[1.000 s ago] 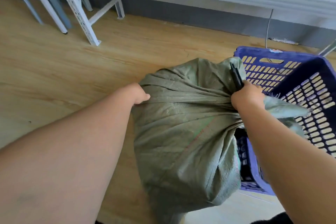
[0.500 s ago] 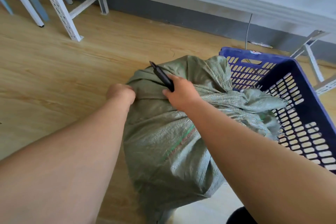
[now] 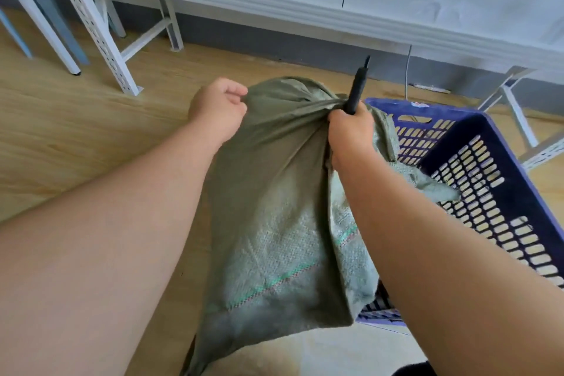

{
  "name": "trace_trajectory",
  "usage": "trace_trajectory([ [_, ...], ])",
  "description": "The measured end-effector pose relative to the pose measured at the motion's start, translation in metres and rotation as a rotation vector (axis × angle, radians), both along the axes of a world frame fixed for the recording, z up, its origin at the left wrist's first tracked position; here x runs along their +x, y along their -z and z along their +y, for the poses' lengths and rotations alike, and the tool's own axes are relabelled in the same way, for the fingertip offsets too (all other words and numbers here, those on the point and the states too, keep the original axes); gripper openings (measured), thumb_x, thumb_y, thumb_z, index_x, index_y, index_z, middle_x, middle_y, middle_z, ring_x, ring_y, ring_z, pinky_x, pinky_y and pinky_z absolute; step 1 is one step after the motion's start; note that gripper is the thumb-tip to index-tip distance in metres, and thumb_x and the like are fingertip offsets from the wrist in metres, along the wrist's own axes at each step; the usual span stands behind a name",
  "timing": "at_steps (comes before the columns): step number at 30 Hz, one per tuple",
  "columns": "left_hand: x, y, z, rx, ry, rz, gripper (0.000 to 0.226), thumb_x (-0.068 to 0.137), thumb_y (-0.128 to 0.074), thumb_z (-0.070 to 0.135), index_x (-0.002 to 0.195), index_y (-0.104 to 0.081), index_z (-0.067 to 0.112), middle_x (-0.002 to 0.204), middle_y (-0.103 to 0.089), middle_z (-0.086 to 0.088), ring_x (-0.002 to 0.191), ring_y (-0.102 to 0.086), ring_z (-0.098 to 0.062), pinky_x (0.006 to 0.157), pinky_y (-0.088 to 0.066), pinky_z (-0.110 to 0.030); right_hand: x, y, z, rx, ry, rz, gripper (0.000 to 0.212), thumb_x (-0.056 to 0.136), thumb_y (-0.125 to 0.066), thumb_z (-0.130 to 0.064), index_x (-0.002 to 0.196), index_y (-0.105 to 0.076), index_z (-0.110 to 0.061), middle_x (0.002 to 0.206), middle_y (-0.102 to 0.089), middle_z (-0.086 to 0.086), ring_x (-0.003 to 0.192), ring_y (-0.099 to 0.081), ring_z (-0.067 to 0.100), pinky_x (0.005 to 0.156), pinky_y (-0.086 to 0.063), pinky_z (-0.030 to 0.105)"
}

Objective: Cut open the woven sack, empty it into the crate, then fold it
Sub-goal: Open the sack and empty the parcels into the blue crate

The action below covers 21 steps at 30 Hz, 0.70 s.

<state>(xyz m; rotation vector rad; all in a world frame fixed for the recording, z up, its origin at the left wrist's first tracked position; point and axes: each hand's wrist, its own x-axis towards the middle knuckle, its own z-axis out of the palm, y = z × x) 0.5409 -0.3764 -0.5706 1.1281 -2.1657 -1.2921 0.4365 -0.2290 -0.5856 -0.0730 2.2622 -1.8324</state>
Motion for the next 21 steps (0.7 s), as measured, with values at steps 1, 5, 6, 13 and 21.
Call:
trace_trajectory([
  [1,0.001,0.001,-0.006,-0.082,0.025,-0.147,0.041,0.091,-0.051,-0.001,0.119,-0.062,0.027,0.122,-0.061,0.004,0.107,-0.058,-0.017,0.084,-0.046,-0.027,-0.006,-0.005,0.001,-0.032,0.04,-0.022,0.017,0.087,-0.046,-0.004,0.087,-0.054,-0.018,0.073,-0.052,-0.001,0.064,-0.047,0.017,0.062,-0.04,0.028],
  [5,-0.006,0.01,-0.024,-0.128,0.154,-0.541,0.069,0.09,-0.036,-0.011,0.15,-0.03,0.024,0.154,-0.032,-0.008,0.135,-0.039,-0.033,0.108,-0.039,-0.042,-0.021,-0.005,0.005,-0.096,0.125,-0.103,0.022,0.088,-0.046,-0.003,0.076,-0.048,-0.021,0.07,-0.047,0.0,0.06,-0.041,0.015,0.057,-0.036,0.027],
  [6,-0.01,0.014,-0.027,-0.101,0.122,-0.571,0.067,0.092,-0.036,-0.009,0.152,-0.027,0.02,0.155,-0.029,-0.011,0.137,-0.036,-0.034,0.111,-0.036,-0.042,-0.024,-0.002,0.005,-0.107,0.144,-0.126,0.022,0.088,-0.046,-0.003,0.076,-0.048,-0.021,0.069,-0.046,0.0,0.058,-0.039,0.015,0.056,-0.034,0.026],
  [13,-0.019,0.058,-0.021,0.481,-0.054,-0.621,0.067,0.101,-0.021,0.053,0.15,-0.03,0.008,0.154,-0.033,-0.01,0.135,-0.039,-0.031,0.109,-0.035,-0.045,-0.035,0.009,0.011,-0.154,0.244,-0.213,0.018,0.083,-0.05,-0.002,0.076,-0.051,-0.019,0.065,-0.042,0.002,0.06,-0.037,0.018,0.06,-0.031,0.029],
  [21,-0.018,0.047,-0.001,0.944,-0.353,-0.283,0.052,0.099,-0.042,0.05,0.129,-0.056,0.01,0.126,-0.059,-0.003,0.109,-0.061,-0.019,0.081,-0.047,-0.026,-0.052,-0.006,0.027,-0.089,0.287,-0.261,0.022,0.084,-0.05,-0.003,0.088,-0.06,-0.021,0.077,-0.058,0.0,0.075,-0.052,0.018,0.073,-0.045,0.031],
])
